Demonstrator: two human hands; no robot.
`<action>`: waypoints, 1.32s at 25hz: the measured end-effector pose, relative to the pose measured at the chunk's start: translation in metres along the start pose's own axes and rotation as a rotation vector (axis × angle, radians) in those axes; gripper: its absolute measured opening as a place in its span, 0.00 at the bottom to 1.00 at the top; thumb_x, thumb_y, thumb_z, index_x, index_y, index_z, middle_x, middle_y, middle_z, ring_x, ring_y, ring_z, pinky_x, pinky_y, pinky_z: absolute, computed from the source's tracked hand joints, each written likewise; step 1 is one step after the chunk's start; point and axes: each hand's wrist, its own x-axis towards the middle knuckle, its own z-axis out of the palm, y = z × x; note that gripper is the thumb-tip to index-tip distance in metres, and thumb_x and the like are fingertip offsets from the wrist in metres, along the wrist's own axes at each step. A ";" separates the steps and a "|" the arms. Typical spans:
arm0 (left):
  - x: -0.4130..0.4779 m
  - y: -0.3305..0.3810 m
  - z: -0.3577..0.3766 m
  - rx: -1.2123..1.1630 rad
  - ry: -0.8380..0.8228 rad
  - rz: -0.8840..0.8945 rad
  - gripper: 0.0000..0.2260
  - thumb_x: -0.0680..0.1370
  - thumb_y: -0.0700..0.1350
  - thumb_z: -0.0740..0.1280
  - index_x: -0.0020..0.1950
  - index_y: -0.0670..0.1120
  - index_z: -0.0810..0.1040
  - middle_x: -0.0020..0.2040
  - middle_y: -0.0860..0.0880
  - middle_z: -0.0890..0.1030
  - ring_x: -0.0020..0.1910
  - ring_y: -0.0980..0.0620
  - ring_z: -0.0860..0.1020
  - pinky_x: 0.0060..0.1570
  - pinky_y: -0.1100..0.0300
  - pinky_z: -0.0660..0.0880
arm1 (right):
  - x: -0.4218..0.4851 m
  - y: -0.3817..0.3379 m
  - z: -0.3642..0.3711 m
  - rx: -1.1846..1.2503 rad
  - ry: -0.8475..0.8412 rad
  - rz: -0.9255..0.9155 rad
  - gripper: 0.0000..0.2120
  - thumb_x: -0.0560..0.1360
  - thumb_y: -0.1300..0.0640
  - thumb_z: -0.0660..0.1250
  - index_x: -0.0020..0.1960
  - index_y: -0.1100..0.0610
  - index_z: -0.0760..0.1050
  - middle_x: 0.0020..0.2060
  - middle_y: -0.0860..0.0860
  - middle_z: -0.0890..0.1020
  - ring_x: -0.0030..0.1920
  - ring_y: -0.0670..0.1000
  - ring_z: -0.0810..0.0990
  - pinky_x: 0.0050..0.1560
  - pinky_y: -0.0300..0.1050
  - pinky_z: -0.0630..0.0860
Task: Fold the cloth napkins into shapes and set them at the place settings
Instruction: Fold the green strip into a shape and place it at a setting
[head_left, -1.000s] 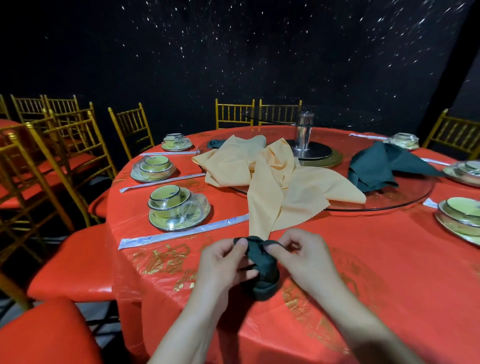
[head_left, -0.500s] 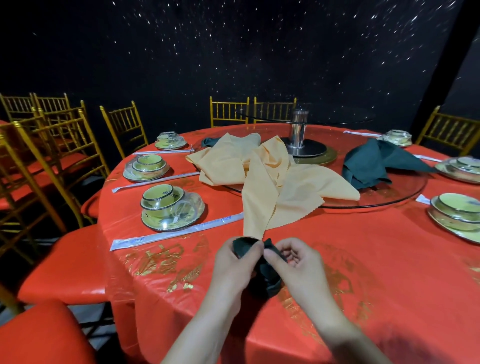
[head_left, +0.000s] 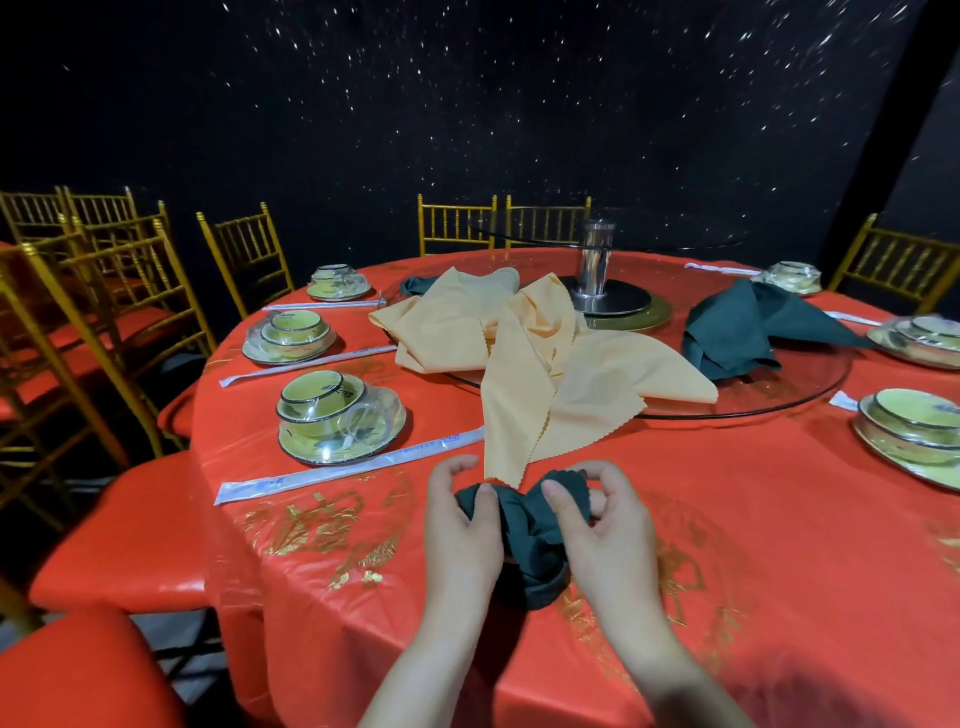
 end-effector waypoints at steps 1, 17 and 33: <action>-0.002 0.001 -0.001 0.088 -0.026 0.085 0.12 0.78 0.35 0.60 0.53 0.52 0.73 0.38 0.51 0.77 0.31 0.60 0.72 0.35 0.66 0.69 | 0.000 0.000 -0.001 -0.043 -0.004 -0.025 0.11 0.75 0.53 0.67 0.47 0.39 0.68 0.28 0.55 0.79 0.27 0.52 0.74 0.35 0.54 0.73; -0.003 -0.020 -0.017 0.029 -0.208 -0.005 0.23 0.73 0.25 0.53 0.33 0.48 0.79 0.36 0.47 0.80 0.27 0.60 0.73 0.27 0.66 0.68 | -0.004 0.026 -0.015 -0.116 -0.173 0.024 0.26 0.72 0.72 0.59 0.32 0.42 0.77 0.39 0.42 0.78 0.42 0.43 0.76 0.40 0.34 0.69; 0.009 -0.030 -0.035 0.188 -0.461 0.019 0.13 0.74 0.37 0.70 0.50 0.55 0.79 0.54 0.52 0.75 0.52 0.64 0.76 0.59 0.65 0.71 | 0.006 0.039 -0.027 0.060 -0.177 0.140 0.18 0.73 0.65 0.69 0.49 0.40 0.78 0.44 0.42 0.83 0.45 0.39 0.81 0.45 0.28 0.73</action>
